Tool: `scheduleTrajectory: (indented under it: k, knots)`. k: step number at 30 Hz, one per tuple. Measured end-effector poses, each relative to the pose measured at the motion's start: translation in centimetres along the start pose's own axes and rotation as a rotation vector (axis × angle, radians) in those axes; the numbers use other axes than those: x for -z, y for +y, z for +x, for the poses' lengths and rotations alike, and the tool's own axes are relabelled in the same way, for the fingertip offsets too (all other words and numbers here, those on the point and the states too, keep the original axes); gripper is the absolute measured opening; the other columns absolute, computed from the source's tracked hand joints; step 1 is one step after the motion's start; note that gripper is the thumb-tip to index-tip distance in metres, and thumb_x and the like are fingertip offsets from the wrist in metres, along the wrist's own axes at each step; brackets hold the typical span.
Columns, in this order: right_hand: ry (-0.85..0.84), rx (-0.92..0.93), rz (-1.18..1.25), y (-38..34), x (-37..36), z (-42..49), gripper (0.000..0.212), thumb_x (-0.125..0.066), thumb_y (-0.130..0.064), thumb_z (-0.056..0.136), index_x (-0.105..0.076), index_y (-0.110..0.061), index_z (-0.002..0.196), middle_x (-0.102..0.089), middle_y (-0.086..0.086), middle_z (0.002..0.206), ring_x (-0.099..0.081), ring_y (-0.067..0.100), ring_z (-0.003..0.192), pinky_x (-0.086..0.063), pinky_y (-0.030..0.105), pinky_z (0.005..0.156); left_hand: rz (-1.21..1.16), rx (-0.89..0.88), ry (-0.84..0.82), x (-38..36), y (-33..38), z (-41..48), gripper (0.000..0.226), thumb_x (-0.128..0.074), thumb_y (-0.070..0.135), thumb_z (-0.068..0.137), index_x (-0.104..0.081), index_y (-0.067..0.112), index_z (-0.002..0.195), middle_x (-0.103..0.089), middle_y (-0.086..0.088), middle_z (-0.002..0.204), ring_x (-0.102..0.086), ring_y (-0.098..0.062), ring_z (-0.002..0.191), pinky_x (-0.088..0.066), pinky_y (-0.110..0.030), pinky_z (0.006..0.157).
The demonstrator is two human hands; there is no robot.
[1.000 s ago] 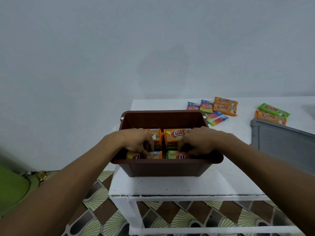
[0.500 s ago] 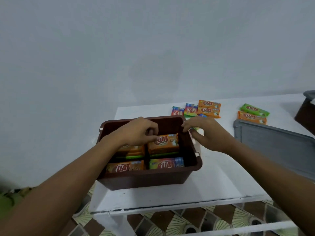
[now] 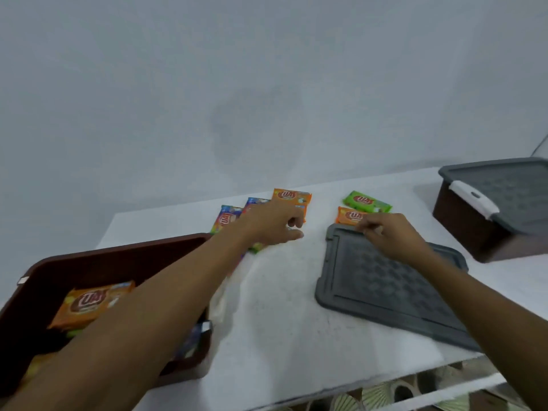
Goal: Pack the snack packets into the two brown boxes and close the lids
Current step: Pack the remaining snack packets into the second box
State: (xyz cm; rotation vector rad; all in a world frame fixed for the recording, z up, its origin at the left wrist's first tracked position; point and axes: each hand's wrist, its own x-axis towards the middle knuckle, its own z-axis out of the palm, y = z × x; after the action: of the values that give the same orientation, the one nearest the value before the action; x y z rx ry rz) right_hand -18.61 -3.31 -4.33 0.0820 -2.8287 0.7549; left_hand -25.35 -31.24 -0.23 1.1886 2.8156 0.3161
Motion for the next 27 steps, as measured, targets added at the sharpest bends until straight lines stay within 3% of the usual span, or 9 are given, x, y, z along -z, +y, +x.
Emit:
scheduleTrajectory:
  k: [3, 7, 14, 17, 20, 22, 24, 27]
  knots:
    - [0.011, -0.064, 0.005, 4.3, 0.9, 2.3, 0.017, -0.065, -0.012, 0.084, -0.075, -0.022, 0.093, -0.073, 0.004, 0.1, -0.065, 0.022, 0.092, -0.053, 0.04, 0.084, -0.002, 0.023, -0.039, -2.5, 1.9, 4.8, 0.027, -0.057, 0.042, 0.094, -0.061, 0.023, 0.113, -0.06, 0.003, 0.115, -0.055, -0.017, 0.104, -0.049, -0.04, 0.089]
    - [0.008, -0.185, -0.011, 8.8, 1.1, 5.8, 0.02, -0.065, -0.016, 0.086, -0.068, -0.018, 0.106, -0.067, 0.009, 0.114, -0.06, 0.027, 0.101, -0.048, 0.036, 0.085, -0.006, 0.132, -0.017, -6.6, 3.8, 9.8, 0.034, -0.052, 0.043, 0.095, -0.056, 0.022, 0.122, -0.052, -0.004, 0.124, -0.051, -0.024, 0.112, -0.046, -0.043, 0.088]
    - [-0.166, -0.349, 0.098, 11.7, 0.4, 9.7, 0.052, -0.066, -0.03, 0.09, -0.047, -0.017, 0.137, -0.055, 0.013, 0.135, -0.054, 0.03, 0.118, -0.04, 0.03, 0.085, -0.241, 0.244, 0.031, -10.1, 5.1, 14.8, 0.051, -0.06, 0.038, 0.092, -0.047, 0.019, 0.137, -0.049, -0.004, 0.138, -0.046, -0.023, 0.124, -0.042, -0.041, 0.101]
    - [-0.214, -0.347, 0.022, 12.4, -0.4, 10.5, 0.06, -0.068, -0.034, 0.086, -0.043, -0.021, 0.139, -0.057, 0.012, 0.132, -0.053, 0.031, 0.117, -0.047, 0.038, 0.094, -0.284, 0.296, 0.025, -10.3, 5.2, 16.8, 0.057, -0.067, 0.034, 0.087, -0.045, 0.021, 0.139, -0.049, -0.003, 0.141, -0.045, -0.023, 0.127, -0.041, -0.042, 0.103]
    - [-0.222, -0.382, 0.014, 12.5, -0.5, 11.7, 0.072, -0.075, -0.028, 0.081, -0.038, -0.016, 0.142, -0.052, 0.014, 0.132, -0.049, 0.033, 0.12, -0.046, 0.046, 0.098, -0.289, 0.287, -0.02, -9.9, 5.1, 18.0, 0.066, -0.071, 0.029, 0.086, -0.041, 0.019, 0.144, -0.045, -0.006, 0.144, -0.041, -0.025, 0.13, -0.037, -0.041, 0.107]
    - [-0.203, -0.403, 0.088, 12.3, -0.3, 12.5, 0.066, -0.078, -0.017, 0.075, -0.048, -0.01, 0.134, -0.053, 0.016, 0.127, -0.056, 0.031, 0.111, -0.051, 0.045, 0.092, -0.259, 0.273, -0.086, -9.1, 4.9, 18.4, 0.073, -0.072, 0.031, 0.085, -0.036, 0.018, 0.147, -0.04, -0.009, 0.143, -0.038, -0.025, 0.131, -0.035, -0.039, 0.108]
    - [-0.144, -0.415, 0.137, 12.2, -0.1, 12.7, 0.041, -0.074, -0.012, 0.075, -0.058, -0.009, 0.113, -0.06, 0.012, 0.112, -0.061, 0.027, 0.096, -0.056, 0.044, 0.083, -0.169, 0.264, -0.187, -8.3, 4.4, 18.9, 0.075, -0.074, 0.04, 0.082, -0.039, 0.019, 0.146, -0.038, -0.012, 0.135, -0.04, -0.027, 0.124, -0.037, -0.039, 0.105]
    - [-0.095, -0.461, 0.219, 12.4, -0.1, 12.3, 0.031, -0.067, -0.012, 0.081, -0.056, -0.014, 0.11, -0.058, 0.007, 0.105, -0.06, 0.026, 0.096, -0.055, 0.045, 0.084, -0.151, 0.291, -0.224, -7.7, 3.4, 18.9, 0.066, -0.08, 0.045, 0.074, -0.05, 0.019, 0.127, -0.044, -0.008, 0.12, -0.047, -0.023, 0.108, -0.045, -0.036, 0.09]
